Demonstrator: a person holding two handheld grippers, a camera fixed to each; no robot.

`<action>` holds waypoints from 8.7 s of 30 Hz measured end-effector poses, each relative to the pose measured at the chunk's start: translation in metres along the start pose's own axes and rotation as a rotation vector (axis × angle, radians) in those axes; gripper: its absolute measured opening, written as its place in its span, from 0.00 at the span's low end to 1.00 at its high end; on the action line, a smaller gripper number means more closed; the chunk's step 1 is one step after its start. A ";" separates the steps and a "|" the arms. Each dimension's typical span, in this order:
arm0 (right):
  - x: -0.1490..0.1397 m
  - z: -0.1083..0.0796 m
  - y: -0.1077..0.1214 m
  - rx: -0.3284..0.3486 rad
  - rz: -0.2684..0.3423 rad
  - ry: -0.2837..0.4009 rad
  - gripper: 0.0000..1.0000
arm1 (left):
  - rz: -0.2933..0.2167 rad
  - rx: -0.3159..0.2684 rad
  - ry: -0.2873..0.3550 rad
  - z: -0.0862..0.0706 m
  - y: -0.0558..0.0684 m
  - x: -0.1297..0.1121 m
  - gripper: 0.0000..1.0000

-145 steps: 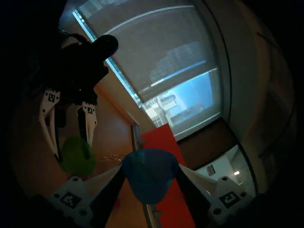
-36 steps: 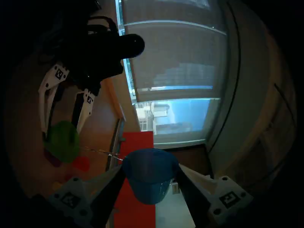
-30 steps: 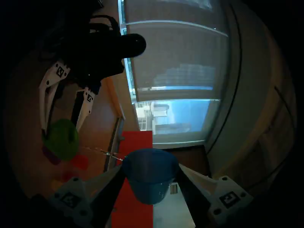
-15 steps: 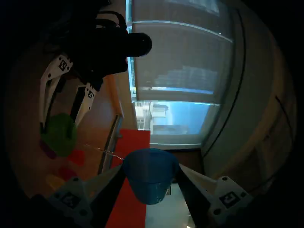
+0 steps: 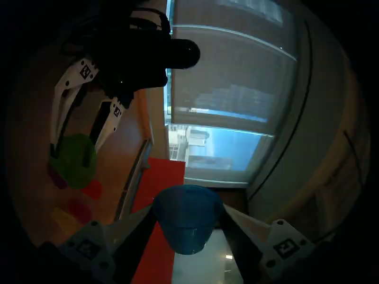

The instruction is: Pour water

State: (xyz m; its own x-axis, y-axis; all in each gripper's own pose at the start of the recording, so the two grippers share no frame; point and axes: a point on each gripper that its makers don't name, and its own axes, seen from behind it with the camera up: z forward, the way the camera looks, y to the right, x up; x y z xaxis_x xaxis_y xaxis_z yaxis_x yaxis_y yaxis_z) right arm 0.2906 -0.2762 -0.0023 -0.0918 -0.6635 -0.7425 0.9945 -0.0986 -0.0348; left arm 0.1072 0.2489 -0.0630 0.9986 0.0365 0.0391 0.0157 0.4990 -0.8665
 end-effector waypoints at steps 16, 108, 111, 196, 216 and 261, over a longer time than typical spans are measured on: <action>0.003 -0.001 0.003 -0.007 -0.024 0.005 0.90 | -0.004 -0.004 0.002 0.002 0.001 0.002 0.83; -0.039 -0.057 -0.087 0.106 1.550 -0.043 0.89 | 0.012 0.135 -0.048 -0.029 -0.052 -0.005 0.83; -0.041 -0.058 -0.091 0.106 1.547 -0.047 0.90 | 0.014 0.136 -0.059 -0.029 -0.054 -0.007 0.83; -0.036 -0.051 -0.337 0.615 1.532 -0.322 0.91 | -0.003 0.115 -0.622 -0.028 -0.117 -0.161 0.83; -0.035 -0.048 -0.354 0.640 1.532 -0.344 0.91 | -0.030 0.110 -0.640 -0.028 -0.121 -0.186 0.83; -0.036 -0.055 -0.390 0.648 1.521 -0.402 0.91 | -0.052 0.086 -0.631 -0.041 -0.114 -0.198 0.86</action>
State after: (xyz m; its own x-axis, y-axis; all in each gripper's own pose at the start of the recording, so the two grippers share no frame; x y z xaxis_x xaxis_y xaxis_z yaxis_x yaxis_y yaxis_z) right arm -0.0915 -0.1728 0.0010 0.7460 -0.5591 0.3618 0.0169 0.5590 0.8290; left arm -0.0899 0.1494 0.0079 0.7739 0.5003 0.3883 0.0326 0.5808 -0.8134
